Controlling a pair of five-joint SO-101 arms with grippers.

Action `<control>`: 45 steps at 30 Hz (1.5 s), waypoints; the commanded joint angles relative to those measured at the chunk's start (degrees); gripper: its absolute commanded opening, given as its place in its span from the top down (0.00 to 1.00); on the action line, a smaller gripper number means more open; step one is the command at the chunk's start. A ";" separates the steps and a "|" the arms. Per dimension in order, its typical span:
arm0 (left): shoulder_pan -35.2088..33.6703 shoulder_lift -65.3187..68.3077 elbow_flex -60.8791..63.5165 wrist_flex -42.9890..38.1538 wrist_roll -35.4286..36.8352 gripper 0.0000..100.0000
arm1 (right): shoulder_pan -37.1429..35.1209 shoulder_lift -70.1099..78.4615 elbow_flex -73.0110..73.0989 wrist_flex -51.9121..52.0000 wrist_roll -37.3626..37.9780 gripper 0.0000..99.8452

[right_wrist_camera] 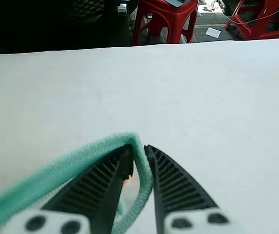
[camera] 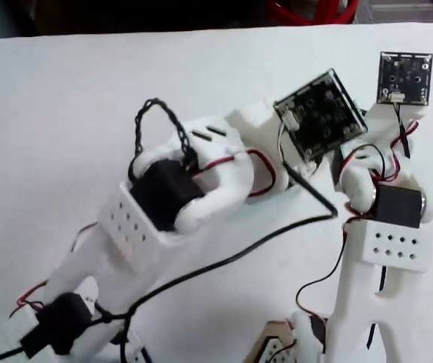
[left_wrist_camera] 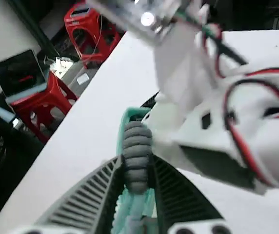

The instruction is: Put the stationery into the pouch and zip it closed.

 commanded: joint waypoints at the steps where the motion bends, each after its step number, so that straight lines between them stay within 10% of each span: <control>1: 3.38 -0.13 -7.03 0.88 -0.44 0.92 | -2.51 1.89 2.64 0.22 -0.53 0.98; 13: 3.30 -0.75 1.85 7.65 14.33 0.81 | -2.07 1.98 2.64 0.22 -2.37 0.98; 35: -7.87 -21.76 -2.73 20.40 4.84 0.81 | -2.07 1.98 2.20 -0.48 -2.46 0.98; 45: -15.25 -27.03 34.73 0.70 5.01 0.80 | -2.15 2.07 2.29 -0.31 -2.46 0.98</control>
